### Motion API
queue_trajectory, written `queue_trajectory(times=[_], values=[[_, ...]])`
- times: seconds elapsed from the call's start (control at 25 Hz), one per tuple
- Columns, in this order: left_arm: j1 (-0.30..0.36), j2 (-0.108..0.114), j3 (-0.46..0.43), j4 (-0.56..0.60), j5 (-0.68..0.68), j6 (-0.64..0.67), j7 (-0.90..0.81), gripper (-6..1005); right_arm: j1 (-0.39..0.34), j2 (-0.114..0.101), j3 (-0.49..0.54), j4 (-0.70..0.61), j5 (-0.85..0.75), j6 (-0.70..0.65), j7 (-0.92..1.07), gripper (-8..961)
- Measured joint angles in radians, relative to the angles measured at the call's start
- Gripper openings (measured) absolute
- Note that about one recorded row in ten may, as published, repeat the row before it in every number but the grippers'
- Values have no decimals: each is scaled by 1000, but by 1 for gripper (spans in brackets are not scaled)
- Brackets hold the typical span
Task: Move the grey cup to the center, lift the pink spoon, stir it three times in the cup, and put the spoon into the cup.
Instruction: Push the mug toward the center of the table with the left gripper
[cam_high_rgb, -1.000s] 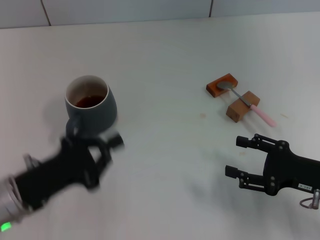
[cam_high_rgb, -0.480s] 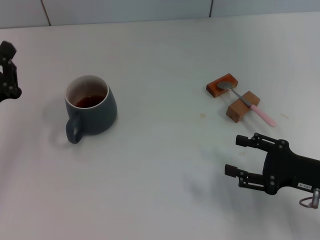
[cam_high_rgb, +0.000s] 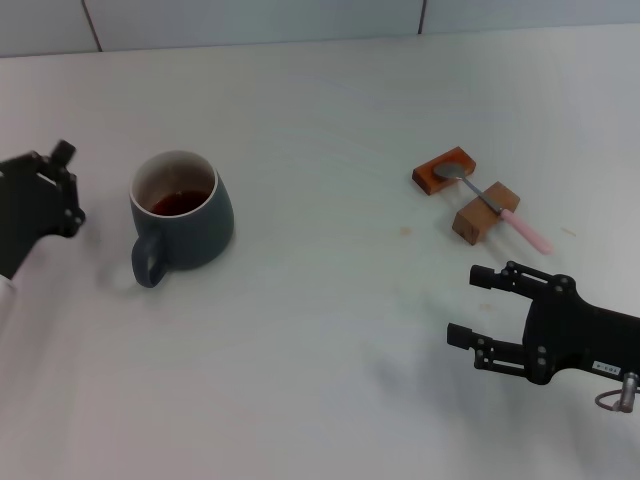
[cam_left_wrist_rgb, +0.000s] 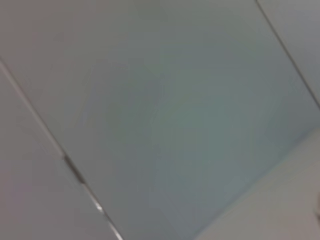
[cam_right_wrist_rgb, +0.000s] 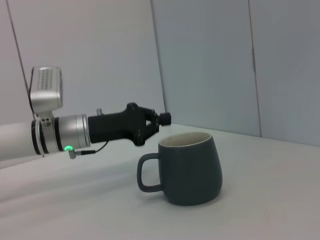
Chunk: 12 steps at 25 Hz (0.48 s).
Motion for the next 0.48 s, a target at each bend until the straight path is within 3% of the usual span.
queue_trajectory(times=[0.48], values=[[22,-4,73,-106,9,-146,66,-2,7,0,0,0,-1,1,0,785]])
